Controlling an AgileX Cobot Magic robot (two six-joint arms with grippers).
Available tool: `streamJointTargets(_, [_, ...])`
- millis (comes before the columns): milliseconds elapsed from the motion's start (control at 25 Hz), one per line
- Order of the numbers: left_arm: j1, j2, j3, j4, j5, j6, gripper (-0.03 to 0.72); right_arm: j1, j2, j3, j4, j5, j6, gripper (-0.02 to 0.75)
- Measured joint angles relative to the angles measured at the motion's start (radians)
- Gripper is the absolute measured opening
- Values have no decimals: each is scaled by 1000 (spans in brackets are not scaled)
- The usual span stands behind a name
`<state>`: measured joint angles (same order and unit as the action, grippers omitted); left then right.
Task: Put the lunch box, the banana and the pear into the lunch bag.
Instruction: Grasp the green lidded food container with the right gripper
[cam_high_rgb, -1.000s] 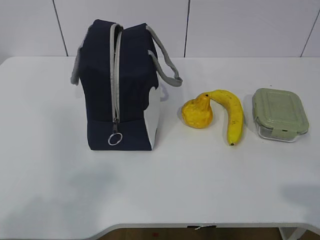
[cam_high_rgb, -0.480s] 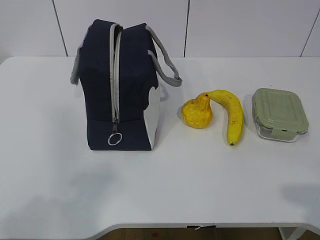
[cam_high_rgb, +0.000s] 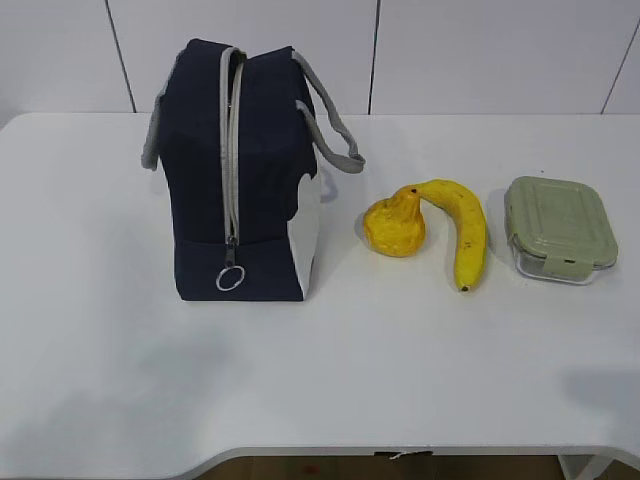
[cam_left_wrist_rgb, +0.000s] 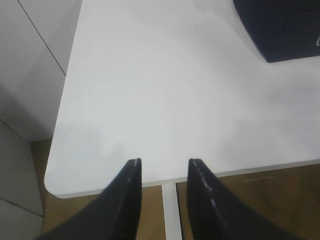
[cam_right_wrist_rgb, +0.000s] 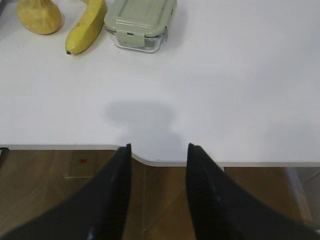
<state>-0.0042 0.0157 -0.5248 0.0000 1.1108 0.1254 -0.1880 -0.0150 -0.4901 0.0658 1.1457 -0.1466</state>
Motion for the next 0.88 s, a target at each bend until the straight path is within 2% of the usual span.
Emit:
streamJointTargets(600, [-32, 0, 0, -5, 0, 0, 236, 31, 0, 0, 6, 0, 0, 306])
streamJointTargets(880, [-32, 0, 0, -5, 0, 0, 236, 30, 2, -5, 49, -7, 0, 306])
